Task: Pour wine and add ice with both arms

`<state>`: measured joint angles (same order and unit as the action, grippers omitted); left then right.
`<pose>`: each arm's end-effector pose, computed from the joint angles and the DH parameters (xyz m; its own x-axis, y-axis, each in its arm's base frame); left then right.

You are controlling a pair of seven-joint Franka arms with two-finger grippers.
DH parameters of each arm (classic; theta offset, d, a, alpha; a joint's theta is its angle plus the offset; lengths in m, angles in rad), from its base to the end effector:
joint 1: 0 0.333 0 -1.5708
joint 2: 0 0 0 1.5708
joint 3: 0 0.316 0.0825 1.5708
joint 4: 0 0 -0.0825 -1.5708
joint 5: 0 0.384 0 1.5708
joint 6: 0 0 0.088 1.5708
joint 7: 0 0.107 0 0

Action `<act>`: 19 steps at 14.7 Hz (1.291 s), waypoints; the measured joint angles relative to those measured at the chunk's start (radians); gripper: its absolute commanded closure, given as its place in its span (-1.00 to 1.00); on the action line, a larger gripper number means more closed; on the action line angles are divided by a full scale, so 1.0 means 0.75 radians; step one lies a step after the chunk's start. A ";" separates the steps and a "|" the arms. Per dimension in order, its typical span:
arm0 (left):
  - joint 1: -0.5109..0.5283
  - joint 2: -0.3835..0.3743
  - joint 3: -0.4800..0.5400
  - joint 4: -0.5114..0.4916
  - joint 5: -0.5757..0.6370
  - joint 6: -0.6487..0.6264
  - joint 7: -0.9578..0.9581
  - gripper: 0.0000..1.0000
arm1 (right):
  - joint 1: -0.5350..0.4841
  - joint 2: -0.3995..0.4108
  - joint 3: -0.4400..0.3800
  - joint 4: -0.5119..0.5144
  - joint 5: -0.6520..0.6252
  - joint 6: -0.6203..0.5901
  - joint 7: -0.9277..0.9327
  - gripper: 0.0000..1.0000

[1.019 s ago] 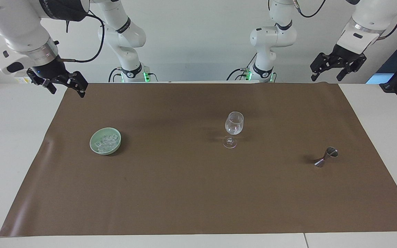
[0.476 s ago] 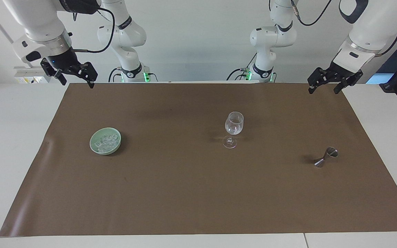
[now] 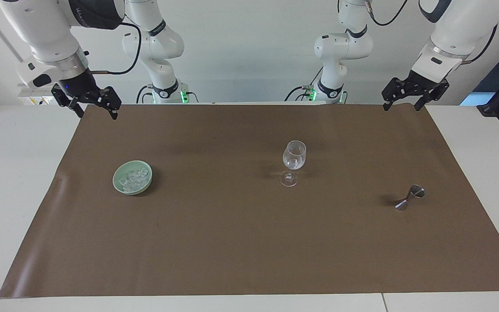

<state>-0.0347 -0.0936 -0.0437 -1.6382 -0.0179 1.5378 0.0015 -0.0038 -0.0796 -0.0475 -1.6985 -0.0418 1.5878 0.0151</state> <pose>0.5198 -0.0440 0.6402 0.9968 -0.0802 -0.0069 -0.0801 -0.9967 0.0138 0.5283 -0.0325 0.6088 0.9974 -0.0653 -0.0306 -0.0641 -0.9972 0.0384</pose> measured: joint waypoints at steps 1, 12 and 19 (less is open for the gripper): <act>0.000 -0.003 0.000 -0.009 0.000 0.031 0.001 -1.00 | 0.002 -0.006 -0.009 -0.014 0.005 0.008 -0.006 -1.00; 0.000 0.036 0.000 -0.016 0.000 0.047 0.008 -1.00 | 0.013 0.080 -0.016 0.029 0.016 0.039 -0.008 -1.00; 0.002 0.036 0.003 -0.020 0.000 0.045 0.014 -1.00 | 0.017 0.109 -0.013 0.018 0.018 0.079 -0.009 -1.00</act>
<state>-0.0335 -0.0664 -0.0414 -1.6529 -0.0177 1.5712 0.0121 0.0091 0.0021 -0.0574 -1.6847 -0.0284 1.6469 0.0086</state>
